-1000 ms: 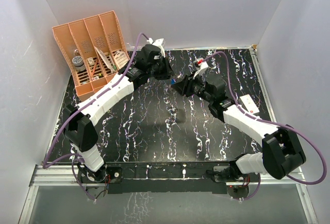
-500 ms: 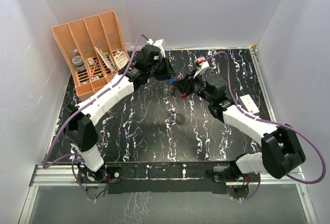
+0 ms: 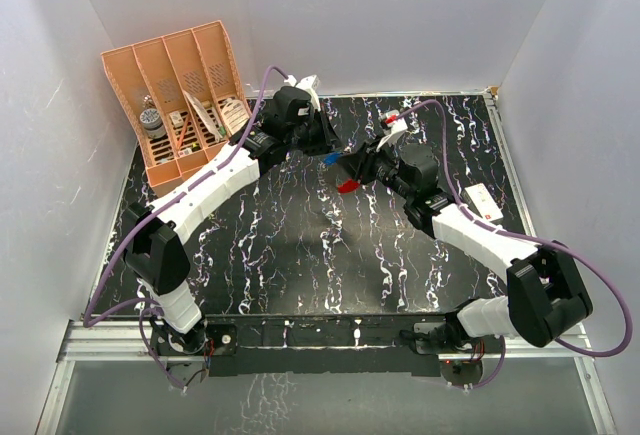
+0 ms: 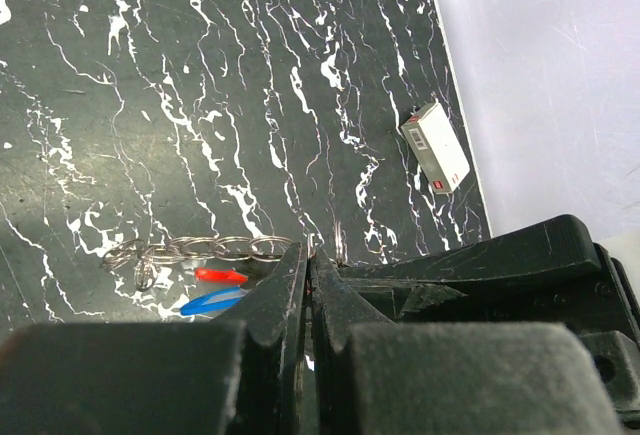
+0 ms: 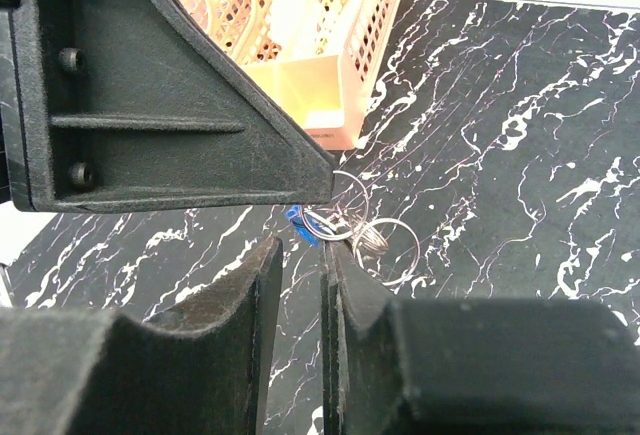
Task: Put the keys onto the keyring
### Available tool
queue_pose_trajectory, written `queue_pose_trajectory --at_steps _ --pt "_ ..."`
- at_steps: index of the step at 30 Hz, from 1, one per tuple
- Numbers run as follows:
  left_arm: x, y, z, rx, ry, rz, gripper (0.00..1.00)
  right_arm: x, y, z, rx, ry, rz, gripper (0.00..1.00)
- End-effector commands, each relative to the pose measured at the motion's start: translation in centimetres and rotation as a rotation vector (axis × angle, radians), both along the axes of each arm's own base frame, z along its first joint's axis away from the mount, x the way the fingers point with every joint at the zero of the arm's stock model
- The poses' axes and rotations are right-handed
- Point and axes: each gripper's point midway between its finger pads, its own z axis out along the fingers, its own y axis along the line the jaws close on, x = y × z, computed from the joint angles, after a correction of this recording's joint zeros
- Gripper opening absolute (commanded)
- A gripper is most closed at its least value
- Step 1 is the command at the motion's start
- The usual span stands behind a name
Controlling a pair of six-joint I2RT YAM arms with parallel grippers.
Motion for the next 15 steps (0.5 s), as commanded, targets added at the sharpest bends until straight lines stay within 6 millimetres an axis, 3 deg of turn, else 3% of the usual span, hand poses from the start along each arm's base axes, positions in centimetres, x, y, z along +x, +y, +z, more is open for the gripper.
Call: queue_pose_trajectory --at_steps 1,8,15 --pt "-0.9 0.0 3.1 -0.079 -0.038 -0.024 0.0 0.3 -0.2 2.4 0.025 -0.09 -0.015 0.18" --pt "-1.0 0.0 3.4 -0.084 -0.042 -0.022 0.0 0.4 -0.2 2.5 0.033 -0.097 -0.02 0.01" --pt "-0.8 0.1 3.2 -0.051 -0.041 -0.047 0.0 0.3 -1.2 2.7 -0.038 -0.106 -0.052 0.0"
